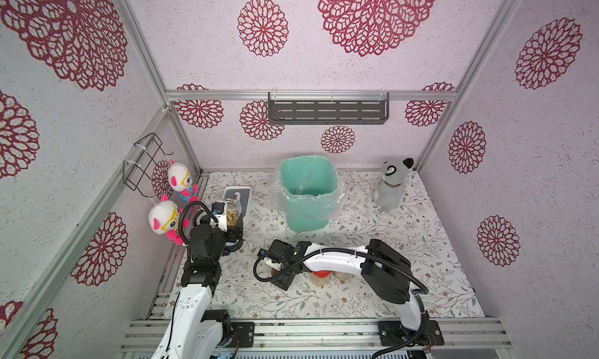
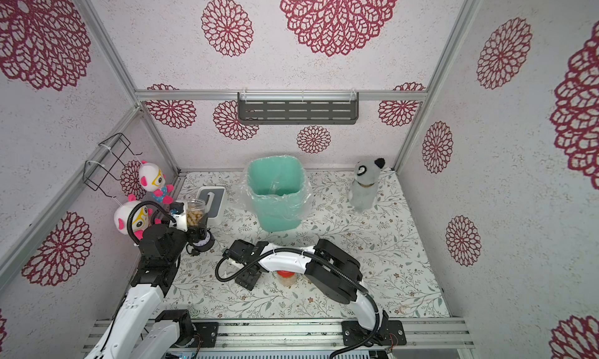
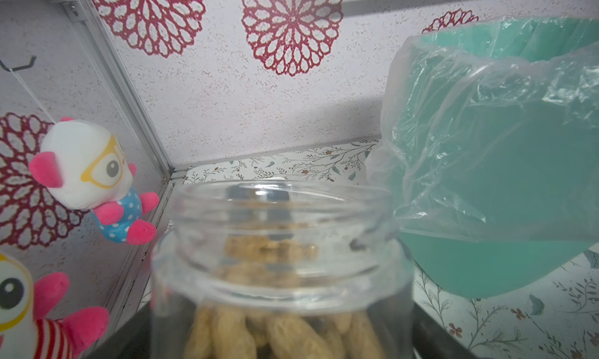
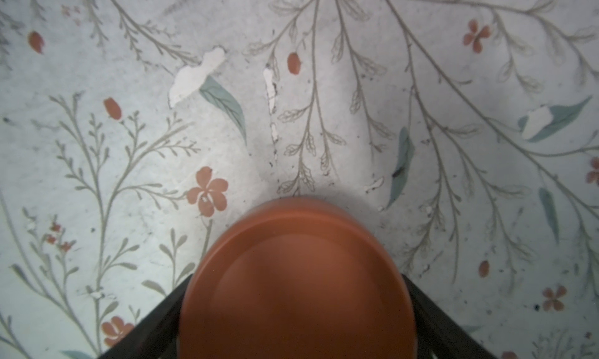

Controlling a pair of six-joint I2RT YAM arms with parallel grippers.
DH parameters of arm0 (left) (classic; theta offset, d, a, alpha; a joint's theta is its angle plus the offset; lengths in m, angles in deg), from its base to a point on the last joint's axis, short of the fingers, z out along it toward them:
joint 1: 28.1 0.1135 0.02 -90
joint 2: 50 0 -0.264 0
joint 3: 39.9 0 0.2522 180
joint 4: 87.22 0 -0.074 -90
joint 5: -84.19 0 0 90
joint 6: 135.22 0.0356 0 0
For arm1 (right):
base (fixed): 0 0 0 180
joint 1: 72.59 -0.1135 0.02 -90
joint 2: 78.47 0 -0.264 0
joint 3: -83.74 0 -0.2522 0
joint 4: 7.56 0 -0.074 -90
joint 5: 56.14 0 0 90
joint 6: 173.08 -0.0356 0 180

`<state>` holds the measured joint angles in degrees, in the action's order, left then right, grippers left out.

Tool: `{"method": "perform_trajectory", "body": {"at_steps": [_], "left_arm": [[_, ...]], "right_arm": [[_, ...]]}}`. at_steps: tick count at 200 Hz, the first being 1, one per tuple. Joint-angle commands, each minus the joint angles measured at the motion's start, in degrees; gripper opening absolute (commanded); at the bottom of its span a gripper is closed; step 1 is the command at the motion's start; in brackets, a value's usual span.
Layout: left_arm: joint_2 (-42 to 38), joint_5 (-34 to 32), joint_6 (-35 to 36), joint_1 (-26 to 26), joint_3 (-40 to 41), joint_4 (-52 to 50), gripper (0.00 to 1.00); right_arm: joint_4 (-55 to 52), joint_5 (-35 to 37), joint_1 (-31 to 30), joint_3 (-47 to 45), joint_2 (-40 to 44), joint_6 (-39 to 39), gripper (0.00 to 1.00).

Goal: Empty moldy peanuts from jars
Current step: Place the lid at the center of the board.

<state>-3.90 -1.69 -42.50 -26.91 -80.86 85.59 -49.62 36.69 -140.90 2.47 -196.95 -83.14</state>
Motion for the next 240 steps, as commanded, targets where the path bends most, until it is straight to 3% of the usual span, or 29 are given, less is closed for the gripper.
{"method": "perform_trajectory", "body": {"at_steps": [1,56,127,196,240], "left_arm": [[-0.84,0.72,-0.64,0.39,-0.22,5.75,0.00],[-0.49,0.57,-0.52,0.39,-0.31,5.65,0.00],[0.13,2.58,-0.12,0.39,-3.94,2.19,0.00],[1.08,10.81,7.05,0.30,-14.32,-9.70,0.00],[4.20,15.92,12.72,-0.34,-24.22,-19.53,0.00]], "right_arm": [[-0.30,2.44,-0.32,-0.68,2.66,-1.18,0.98],[2.26,2.19,-0.24,-1.53,5.18,-1.20,0.99],[14.23,4.75,0.28,-6.52,18.02,-1.57,0.99],[27.13,12.44,2.44,-14.96,31.78,-2.90,0.99],[31.11,15.56,7.42,-21.37,41.29,-8.45,0.99]]}}
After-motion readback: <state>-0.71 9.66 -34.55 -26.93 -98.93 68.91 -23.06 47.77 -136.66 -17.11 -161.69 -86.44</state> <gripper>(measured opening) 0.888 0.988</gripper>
